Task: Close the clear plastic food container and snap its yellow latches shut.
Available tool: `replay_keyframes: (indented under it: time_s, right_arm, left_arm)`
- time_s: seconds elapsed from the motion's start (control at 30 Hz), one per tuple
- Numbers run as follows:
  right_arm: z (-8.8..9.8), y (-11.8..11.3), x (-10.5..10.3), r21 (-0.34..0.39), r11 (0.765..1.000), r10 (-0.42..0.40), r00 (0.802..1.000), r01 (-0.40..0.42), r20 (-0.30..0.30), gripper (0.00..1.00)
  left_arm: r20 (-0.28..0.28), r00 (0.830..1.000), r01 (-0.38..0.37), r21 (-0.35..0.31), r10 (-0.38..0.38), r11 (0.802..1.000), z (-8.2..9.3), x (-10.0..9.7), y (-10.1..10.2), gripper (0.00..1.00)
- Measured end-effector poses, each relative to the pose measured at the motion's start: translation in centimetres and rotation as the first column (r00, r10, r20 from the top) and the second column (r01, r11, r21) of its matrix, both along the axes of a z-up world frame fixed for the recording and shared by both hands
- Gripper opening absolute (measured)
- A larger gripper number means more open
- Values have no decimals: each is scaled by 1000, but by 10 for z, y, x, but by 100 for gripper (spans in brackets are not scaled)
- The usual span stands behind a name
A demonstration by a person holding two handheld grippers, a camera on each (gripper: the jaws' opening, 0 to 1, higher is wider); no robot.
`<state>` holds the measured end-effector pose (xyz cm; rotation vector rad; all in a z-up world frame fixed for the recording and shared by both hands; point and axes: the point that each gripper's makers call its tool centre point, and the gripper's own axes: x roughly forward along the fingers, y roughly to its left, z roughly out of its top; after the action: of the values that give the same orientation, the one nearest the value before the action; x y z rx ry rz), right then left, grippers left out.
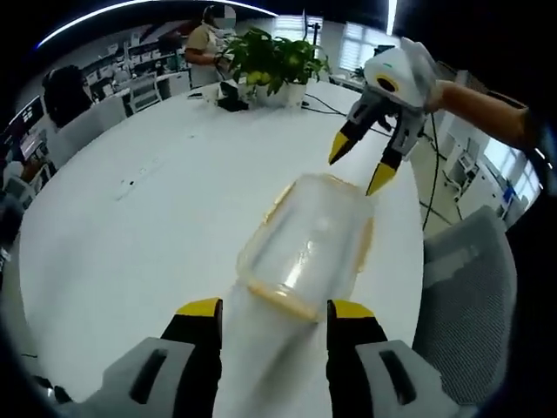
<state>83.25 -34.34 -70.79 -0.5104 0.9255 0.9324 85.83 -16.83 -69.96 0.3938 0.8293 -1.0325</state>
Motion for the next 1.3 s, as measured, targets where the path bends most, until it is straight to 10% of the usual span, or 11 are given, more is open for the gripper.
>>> replay_keyframes:
  time_s: [0.63, 1.3]
  right_arm:
    - [-4, 4, 3, 114, 972, -209, 978, 206, 17, 36]
    - [-10, 15, -3, 232, 909, -327, 938, 346, -114, 37]
  left_arm:
    - [-60, 978, -203, -99, 197, 974, -8, -6, -7, 35]
    - [-178, 951, -279, -137, 254, 950, -22, -17, -18, 34]
